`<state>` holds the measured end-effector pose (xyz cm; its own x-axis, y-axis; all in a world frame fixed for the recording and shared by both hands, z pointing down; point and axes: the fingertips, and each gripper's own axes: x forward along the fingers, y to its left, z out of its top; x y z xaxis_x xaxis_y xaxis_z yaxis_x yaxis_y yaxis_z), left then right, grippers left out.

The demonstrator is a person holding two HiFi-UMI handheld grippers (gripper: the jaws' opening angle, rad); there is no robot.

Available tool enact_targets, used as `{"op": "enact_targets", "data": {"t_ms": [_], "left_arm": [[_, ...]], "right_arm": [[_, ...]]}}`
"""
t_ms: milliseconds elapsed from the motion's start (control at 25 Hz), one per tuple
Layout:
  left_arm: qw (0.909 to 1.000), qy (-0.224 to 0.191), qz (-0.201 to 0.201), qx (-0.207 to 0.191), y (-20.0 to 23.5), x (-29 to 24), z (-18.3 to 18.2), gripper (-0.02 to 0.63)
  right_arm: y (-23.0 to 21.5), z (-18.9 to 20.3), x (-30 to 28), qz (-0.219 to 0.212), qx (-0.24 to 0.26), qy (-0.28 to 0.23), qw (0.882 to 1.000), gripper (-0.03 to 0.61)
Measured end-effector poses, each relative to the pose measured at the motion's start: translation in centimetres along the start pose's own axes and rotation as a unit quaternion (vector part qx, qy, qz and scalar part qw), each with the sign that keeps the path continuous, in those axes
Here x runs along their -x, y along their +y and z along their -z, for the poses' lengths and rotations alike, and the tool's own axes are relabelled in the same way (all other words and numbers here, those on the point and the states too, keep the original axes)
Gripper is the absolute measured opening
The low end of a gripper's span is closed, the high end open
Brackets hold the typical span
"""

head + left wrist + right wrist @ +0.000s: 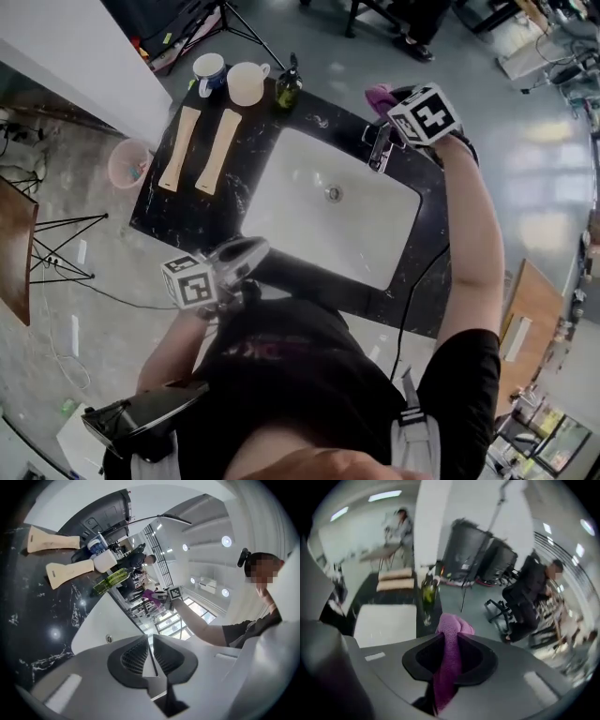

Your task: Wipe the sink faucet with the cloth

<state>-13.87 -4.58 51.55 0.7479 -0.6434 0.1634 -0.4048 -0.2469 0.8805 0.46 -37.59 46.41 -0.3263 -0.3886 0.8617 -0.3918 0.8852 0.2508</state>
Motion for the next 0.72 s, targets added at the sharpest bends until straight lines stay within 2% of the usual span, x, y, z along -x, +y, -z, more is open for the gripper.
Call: {"op": "enact_targets", "data": {"t_ms": [40,80,120,200,240,280,360,440,640,720], "left_arm": [[1.0,-0.004,-0.001,0.001,0.2,0.4,-0.1,0.031],[1.0,-0.008,-0.002,0.003,0.4,0.8,-0.2,0.031],[0.9999,-0.013,-0.003,0.005,0.7,1.3,-0.4,0.031],[0.9997,-0.023,-0.005,0.011,1.2,2.2,-0.6,0.031],[0.9995,-0.027,-0.007,0.014,1.4,2.6,-0.6,0.031],[0.9994,-0.03,-0.008,0.017,1.6,3.1,-0.6,0.031],[0.999,-0.036,-0.015,0.021,2.0,4.0,-0.6,0.031],[0.9985,-0.044,-0.021,0.026,2.4,4.8,-0.6,0.031],[0.9969,-0.061,-0.031,0.038,3.4,6.2,-0.4,0.031],[0.9966,-0.064,-0.032,0.041,3.7,6.3,-0.3,0.031]], "right_arm": [[1.4,0.3,-1.6,-0.003,0.079,0.068,0.995,0.08],[2.3,1.2,-3.0,-0.008,0.146,0.142,0.979,0.081],[2.6,2.3,-4.1,-0.006,0.206,0.217,0.954,0.08],[2.4,4.1,-5.5,0.0,0.306,0.338,0.89,0.081],[2.5,4.8,-6.3,-0.006,0.335,0.381,0.861,0.081],[2.7,5.6,-7.0,-0.015,0.35,0.417,0.838,0.081],[3.5,7.1,-8.5,-0.037,0.356,0.473,0.805,0.08],[4.7,8.7,-10.1,-0.061,0.351,0.506,0.785,0.08],[6.1,11.6,-14.4,-0.085,0.358,0.53,0.764,0.081],[6.1,11.6,-14.6,-0.089,0.354,0.535,0.762,0.081]]}}
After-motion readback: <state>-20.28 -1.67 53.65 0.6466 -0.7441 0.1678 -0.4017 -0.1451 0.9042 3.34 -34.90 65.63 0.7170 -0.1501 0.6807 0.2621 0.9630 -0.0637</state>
